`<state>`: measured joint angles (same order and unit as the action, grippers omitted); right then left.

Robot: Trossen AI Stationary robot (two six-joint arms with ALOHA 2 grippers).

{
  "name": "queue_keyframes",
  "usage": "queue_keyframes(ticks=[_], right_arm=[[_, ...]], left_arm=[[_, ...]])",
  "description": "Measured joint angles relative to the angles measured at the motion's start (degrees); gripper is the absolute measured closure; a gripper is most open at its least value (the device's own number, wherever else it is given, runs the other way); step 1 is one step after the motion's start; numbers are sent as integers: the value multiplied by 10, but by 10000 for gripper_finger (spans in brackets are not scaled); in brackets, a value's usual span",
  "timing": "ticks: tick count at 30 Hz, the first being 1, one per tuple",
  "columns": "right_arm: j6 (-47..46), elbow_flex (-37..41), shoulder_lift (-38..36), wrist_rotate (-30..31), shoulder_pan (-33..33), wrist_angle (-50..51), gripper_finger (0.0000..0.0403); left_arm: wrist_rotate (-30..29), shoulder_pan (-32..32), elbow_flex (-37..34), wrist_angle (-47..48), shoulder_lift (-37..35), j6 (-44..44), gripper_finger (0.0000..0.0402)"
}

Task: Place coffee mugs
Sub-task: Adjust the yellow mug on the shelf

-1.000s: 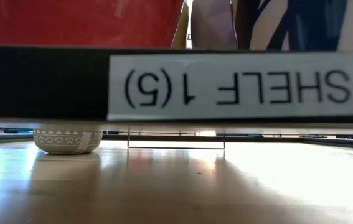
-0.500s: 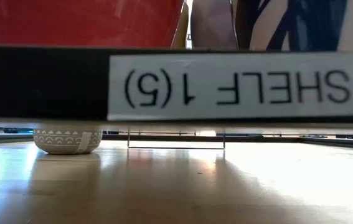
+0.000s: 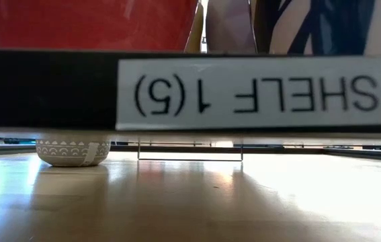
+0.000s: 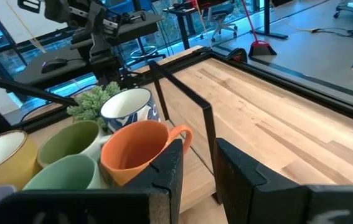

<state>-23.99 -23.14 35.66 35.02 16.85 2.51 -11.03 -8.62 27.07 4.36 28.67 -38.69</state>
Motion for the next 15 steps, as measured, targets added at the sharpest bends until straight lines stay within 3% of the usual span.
queue_keyframes(ticks=[15], right_arm=[[49, 0, 0, -10, 0, -4, 330]], left_arm=[[-22, 0, 0, -30, 0, 52, 257]])
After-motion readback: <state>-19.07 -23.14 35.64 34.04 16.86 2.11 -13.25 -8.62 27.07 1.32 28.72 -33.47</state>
